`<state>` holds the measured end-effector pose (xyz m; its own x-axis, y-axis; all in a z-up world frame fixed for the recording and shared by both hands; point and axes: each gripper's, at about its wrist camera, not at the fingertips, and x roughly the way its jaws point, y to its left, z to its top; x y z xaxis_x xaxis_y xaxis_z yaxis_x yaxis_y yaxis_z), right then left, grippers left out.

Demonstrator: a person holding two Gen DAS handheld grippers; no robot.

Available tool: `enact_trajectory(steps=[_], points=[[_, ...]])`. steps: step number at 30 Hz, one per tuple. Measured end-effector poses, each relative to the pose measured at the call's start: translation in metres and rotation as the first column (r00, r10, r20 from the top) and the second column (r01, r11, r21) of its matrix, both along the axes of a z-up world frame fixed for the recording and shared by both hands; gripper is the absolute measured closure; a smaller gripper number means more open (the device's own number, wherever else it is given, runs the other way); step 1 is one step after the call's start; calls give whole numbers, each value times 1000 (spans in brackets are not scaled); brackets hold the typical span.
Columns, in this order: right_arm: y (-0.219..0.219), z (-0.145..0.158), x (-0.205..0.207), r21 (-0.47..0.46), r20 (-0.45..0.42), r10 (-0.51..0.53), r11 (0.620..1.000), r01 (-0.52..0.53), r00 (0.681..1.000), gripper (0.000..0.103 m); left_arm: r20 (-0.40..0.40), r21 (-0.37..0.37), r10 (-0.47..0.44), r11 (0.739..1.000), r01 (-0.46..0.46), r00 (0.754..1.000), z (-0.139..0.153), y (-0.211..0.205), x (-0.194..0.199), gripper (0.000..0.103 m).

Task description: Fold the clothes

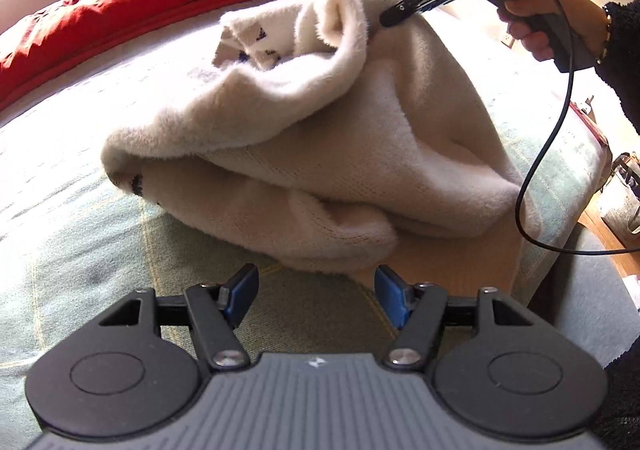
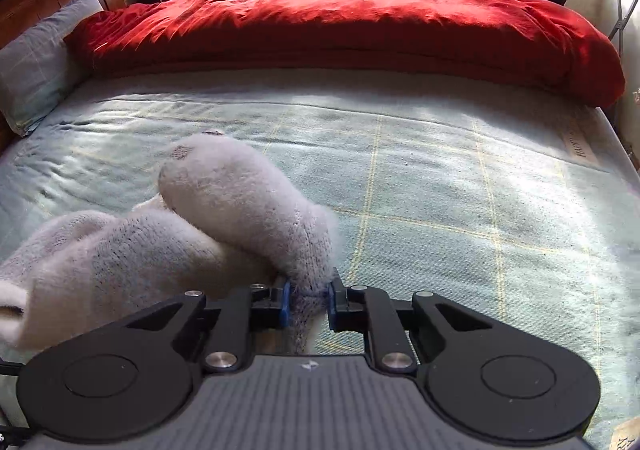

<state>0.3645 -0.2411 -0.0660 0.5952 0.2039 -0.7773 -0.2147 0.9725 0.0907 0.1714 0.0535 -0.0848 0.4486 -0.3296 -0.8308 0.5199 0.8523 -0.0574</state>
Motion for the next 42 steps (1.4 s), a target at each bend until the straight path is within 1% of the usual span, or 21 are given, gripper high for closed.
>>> enact_trajectory(steps=[4,9,12,16,21,26,27,28,30,32,33,34,35,38,40,42], points=[[-26,17,-19,-15,37,-48,999,48,998,85,15,1,-7,1000,7,1000,6,-1,-7,38],[-67,27,-46,-3,51,-137,991,137,989,85,32,10,-20,1000,20,999,8,-6,-10,38],[-91,28,-61,-1,55,-200,980,200,978,85,38,13,-27,1000,27,999,9,-9,-13,38],[-125,26,-77,8,54,-298,955,298,953,85,46,22,-38,999,37,998,12,-12,-16,38],[-167,15,-89,5,33,-419,908,420,907,85,47,21,-37,999,36,998,13,-13,-18,36],[-185,-15,-87,-2,-48,-469,883,469,882,84,38,28,-39,999,38,998,10,-16,-12,34],[-184,-19,-86,-15,-58,-468,884,468,882,83,37,29,-39,999,38,999,10,-16,-11,34],[-183,-24,-85,-27,-68,-468,884,467,881,79,34,29,-40,999,39,999,9,-16,-10,33],[-179,-26,-86,-52,-81,-455,890,452,887,76,30,33,-40,999,39,999,7,-17,-7,32],[-174,-21,-88,-84,-74,-438,898,432,896,65,29,37,-39,999,38,999,6,-19,-6,32],[-171,-16,-90,-101,-59,-429,901,422,901,61,27,37,-39,999,38,999,5,-20,-4,32],[-169,-11,-92,-112,-41,-420,904,413,907,54,23,34,-40,999,39,999,3,-22,-2,32],[-166,-5,-94,-112,-25,-407,909,402,913,49,21,32,-41,999,41,999,2,-23,-1,32],[-156,10,-96,-90,7,-353,931,353,935,42,16,30,-51,998,50,999,-2,-31,0,31],[-147,17,-95,-77,18,-311,947,312,950,39,16,31,-64,997,63,998,-3,-37,-2,31],[-138,19,-92,-81,24,-286,954,287,958,38,22,34,-74,997,73,997,-3,-42,-3,31]])
